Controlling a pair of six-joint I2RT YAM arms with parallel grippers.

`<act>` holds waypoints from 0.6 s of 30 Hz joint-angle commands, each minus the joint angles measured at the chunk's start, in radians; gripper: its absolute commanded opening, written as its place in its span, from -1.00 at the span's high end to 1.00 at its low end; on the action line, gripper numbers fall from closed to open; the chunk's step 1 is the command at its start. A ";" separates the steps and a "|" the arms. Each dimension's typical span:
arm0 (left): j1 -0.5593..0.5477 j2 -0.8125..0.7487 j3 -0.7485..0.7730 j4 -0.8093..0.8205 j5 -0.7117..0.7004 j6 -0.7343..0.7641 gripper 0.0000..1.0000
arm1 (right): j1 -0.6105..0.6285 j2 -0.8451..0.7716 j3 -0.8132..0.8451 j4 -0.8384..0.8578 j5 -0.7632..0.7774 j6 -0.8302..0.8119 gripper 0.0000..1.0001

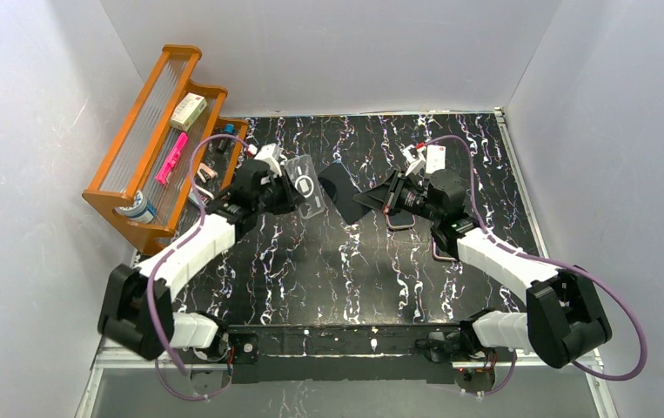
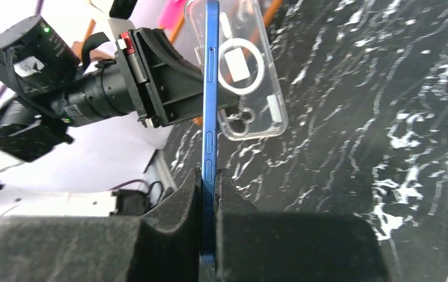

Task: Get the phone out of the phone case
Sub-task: Place the phone case at the center of the board.

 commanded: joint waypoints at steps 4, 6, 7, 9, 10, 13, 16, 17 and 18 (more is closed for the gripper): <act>0.034 0.229 0.210 -0.378 0.139 0.199 1.00 | -0.006 0.079 0.069 0.013 0.175 -0.109 0.97; 0.041 0.301 0.258 -0.422 0.162 0.224 1.00 | -0.006 0.119 0.070 0.028 0.199 -0.111 0.97; 0.044 0.334 0.284 -0.444 0.171 0.236 1.00 | -0.006 0.136 0.069 0.039 0.214 -0.112 0.97; 0.053 0.406 0.341 -0.482 0.187 0.254 1.00 | -0.006 0.177 0.068 0.054 0.257 -0.112 0.97; 0.057 0.436 0.362 -0.487 0.194 0.257 1.00 | -0.006 0.186 0.068 0.059 0.272 -0.110 0.97; 0.078 0.515 0.412 -0.498 0.202 0.261 1.00 | -0.006 0.235 0.067 0.092 0.300 -0.096 0.97; 0.101 0.590 0.456 -0.498 0.231 0.258 1.00 | -0.005 0.280 0.070 0.119 0.337 -0.068 0.97; 0.108 0.612 0.468 -0.499 0.242 0.256 0.99 | -0.006 0.304 0.073 0.129 0.345 -0.063 0.97; 0.114 0.634 0.480 -0.498 0.251 0.253 0.97 | -0.006 0.323 0.078 0.136 0.352 -0.054 0.97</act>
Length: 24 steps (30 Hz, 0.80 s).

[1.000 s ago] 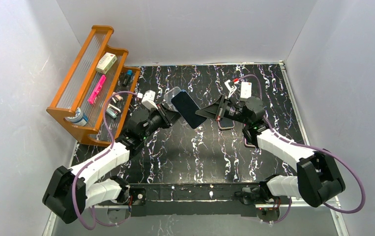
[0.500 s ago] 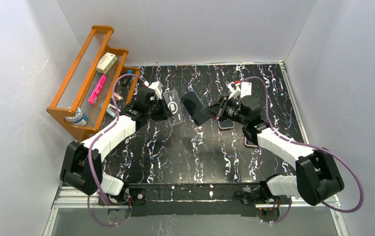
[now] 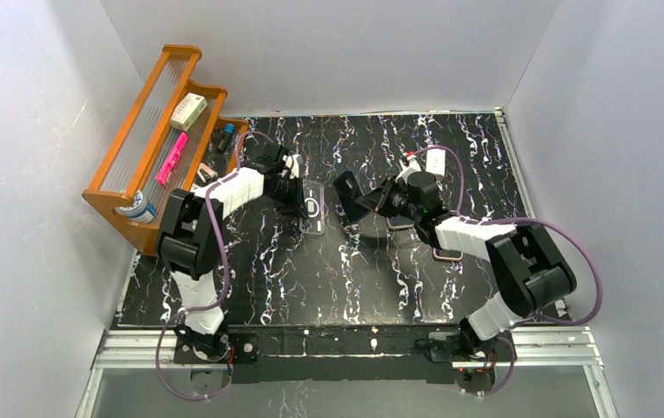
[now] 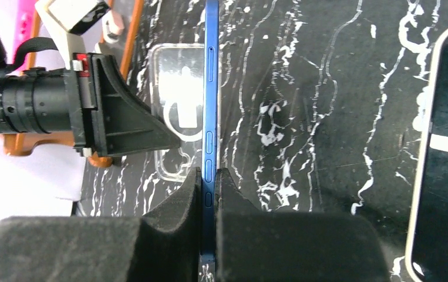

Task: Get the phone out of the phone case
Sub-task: Place the phone case at the center of the board.

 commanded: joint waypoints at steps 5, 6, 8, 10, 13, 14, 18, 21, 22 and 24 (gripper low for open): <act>0.055 0.127 0.095 -0.044 0.062 0.014 0.75 | -0.004 0.142 0.084 0.192 0.077 0.079 0.97; 0.059 0.132 0.094 -0.044 0.061 0.011 0.69 | -0.004 0.163 0.089 0.199 0.078 0.088 0.97; 0.065 0.135 0.092 -0.043 0.042 0.013 0.45 | -0.005 0.201 0.102 0.215 0.076 0.101 0.97; 0.071 0.132 0.083 -0.043 0.021 0.013 0.27 | -0.004 0.233 0.114 0.223 0.072 0.110 0.97; 0.076 0.132 0.072 -0.039 0.006 0.009 0.02 | -0.002 0.273 0.123 0.237 0.074 0.136 0.97; 0.076 0.132 0.068 -0.038 0.005 0.006 -0.10 | -0.001 0.286 0.125 0.241 0.073 0.146 0.97; 0.076 0.100 0.053 -0.039 -0.015 0.004 -0.41 | 0.011 0.331 0.133 0.253 0.052 0.186 0.92; 0.078 0.050 0.040 -0.049 -0.088 0.012 -0.73 | 0.022 0.348 0.134 0.251 0.041 0.197 0.80; 0.080 0.034 0.036 -0.053 -0.110 0.016 -0.80 | 0.024 0.350 0.135 0.247 0.036 0.198 0.77; 0.083 -0.006 0.026 -0.057 -0.154 0.024 -0.95 | 0.032 0.351 0.129 0.238 0.034 0.197 0.72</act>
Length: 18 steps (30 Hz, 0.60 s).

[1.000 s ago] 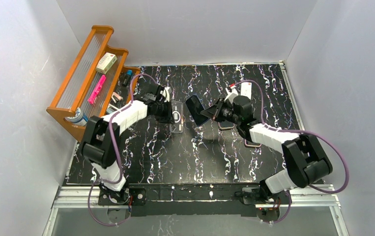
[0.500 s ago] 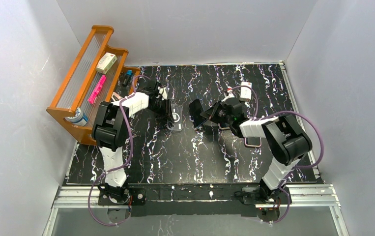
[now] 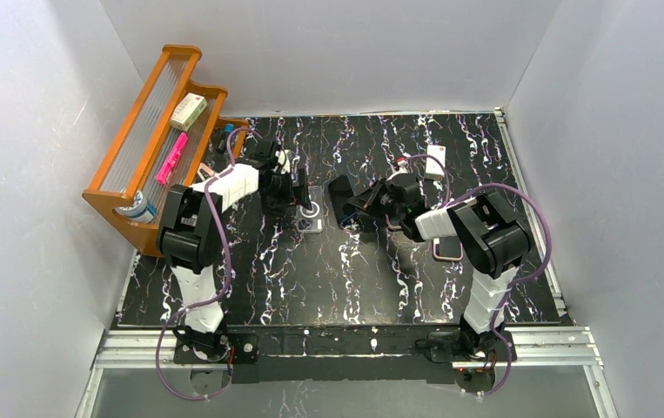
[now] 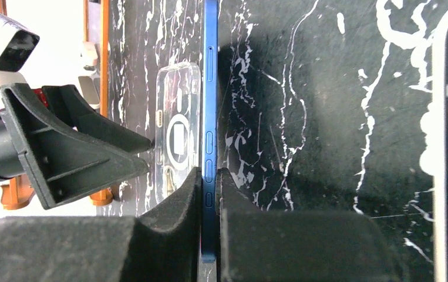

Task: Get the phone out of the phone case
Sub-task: Place the phone case at the center of the board, then place the phone at the center of the board.

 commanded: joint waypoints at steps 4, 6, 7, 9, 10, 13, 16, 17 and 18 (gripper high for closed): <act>0.013 -0.184 -0.058 -0.057 -0.219 0.043 -0.96 | 0.028 0.012 0.002 0.057 -0.040 0.022 0.62; 0.012 -0.257 -0.080 -0.038 -0.250 0.055 -0.96 | 0.031 0.013 -0.012 0.061 -0.049 0.020 0.58; 0.013 -0.316 -0.094 -0.025 -0.266 0.062 -0.96 | 0.033 0.017 -0.018 0.064 -0.054 0.020 0.57; 0.012 -0.410 -0.128 0.015 -0.307 0.070 -0.96 | 0.037 0.019 -0.029 0.067 -0.058 0.016 0.48; 0.013 -0.459 -0.150 0.038 -0.345 0.072 -0.96 | 0.039 0.022 -0.032 0.067 -0.060 0.009 0.42; 0.013 -0.593 -0.217 0.097 -0.406 0.084 -0.96 | 0.044 0.031 -0.029 0.049 -0.064 -0.009 0.30; 0.012 -0.708 -0.274 0.140 -0.452 0.101 -0.96 | 0.052 0.032 -0.019 0.015 -0.062 -0.031 0.20; 0.013 -0.742 -0.292 0.151 -0.460 0.108 -0.96 | 0.054 0.032 -0.014 -0.002 -0.058 -0.042 0.17; 0.012 -0.776 -0.310 0.162 -0.471 0.112 -0.96 | 0.056 0.030 -0.010 -0.020 -0.054 -0.056 0.15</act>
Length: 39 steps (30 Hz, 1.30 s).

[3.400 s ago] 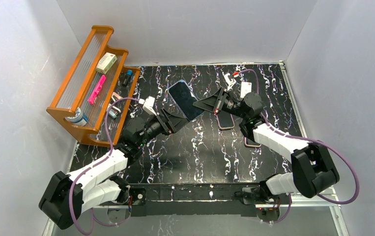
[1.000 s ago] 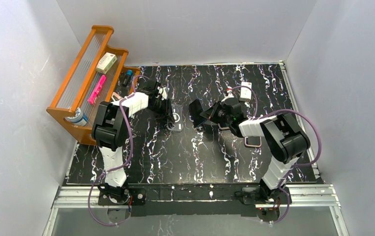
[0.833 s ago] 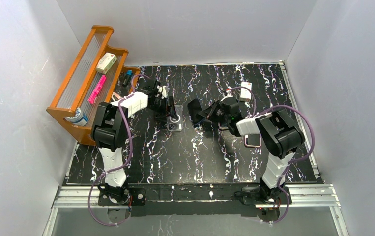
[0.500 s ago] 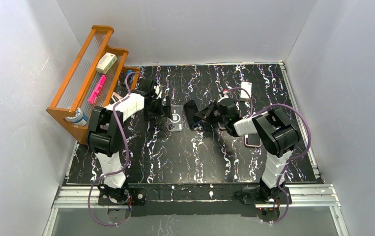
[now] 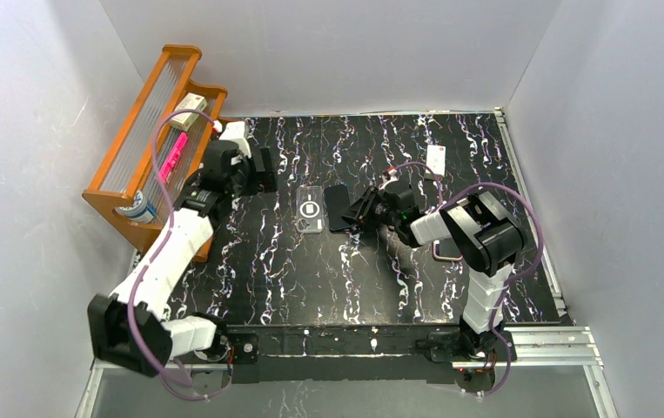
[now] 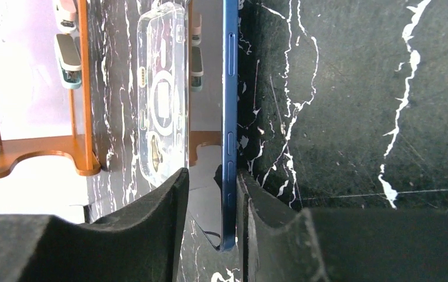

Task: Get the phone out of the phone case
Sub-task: Place the phone at the center of the board, then pick up the phone at the center of the board.

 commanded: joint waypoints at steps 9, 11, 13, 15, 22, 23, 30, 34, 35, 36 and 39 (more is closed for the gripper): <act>0.004 -0.388 -0.217 0.135 -0.133 0.087 -0.96 | 0.020 -0.023 0.069 -0.273 0.072 -0.211 -0.14; 0.003 -0.448 -0.241 0.149 -0.132 0.088 -0.96 | 0.028 -0.030 0.078 -0.314 0.091 -0.247 -0.27; 0.004 -0.496 -0.269 0.177 -0.144 0.086 -0.96 | 0.036 -0.037 0.090 -0.356 0.118 -0.272 -0.31; 0.004 -0.528 -0.281 0.183 -0.179 0.083 -0.96 | 0.043 -0.042 0.110 -0.410 0.141 -0.293 -0.41; 0.004 -0.603 -0.314 0.172 -0.240 0.054 -0.96 | 0.083 -0.070 0.140 -0.509 0.236 -0.349 -0.61; 0.004 -0.611 -0.317 0.170 -0.246 0.053 -0.96 | 0.087 -0.069 0.148 -0.525 0.243 -0.356 -0.65; 0.004 -0.645 -0.331 0.163 -0.262 0.048 -0.96 | 0.102 -0.098 0.183 -0.613 0.297 -0.411 -0.74; 0.003 -0.655 -0.334 0.152 -0.250 0.035 -0.96 | 0.101 -0.155 0.220 -0.681 0.359 -0.523 -0.82; 0.004 -0.658 -0.336 0.148 -0.250 0.031 -0.96 | 0.100 -0.178 0.234 -0.705 0.384 -0.557 -0.92; 0.004 -0.662 -0.337 0.141 -0.251 0.028 -0.96 | 0.100 -0.198 0.243 -0.722 0.410 -0.593 -0.97; 0.003 -0.675 -0.344 0.127 -0.256 0.016 -0.96 | 0.086 -0.243 0.258 -0.777 0.494 -0.673 -0.97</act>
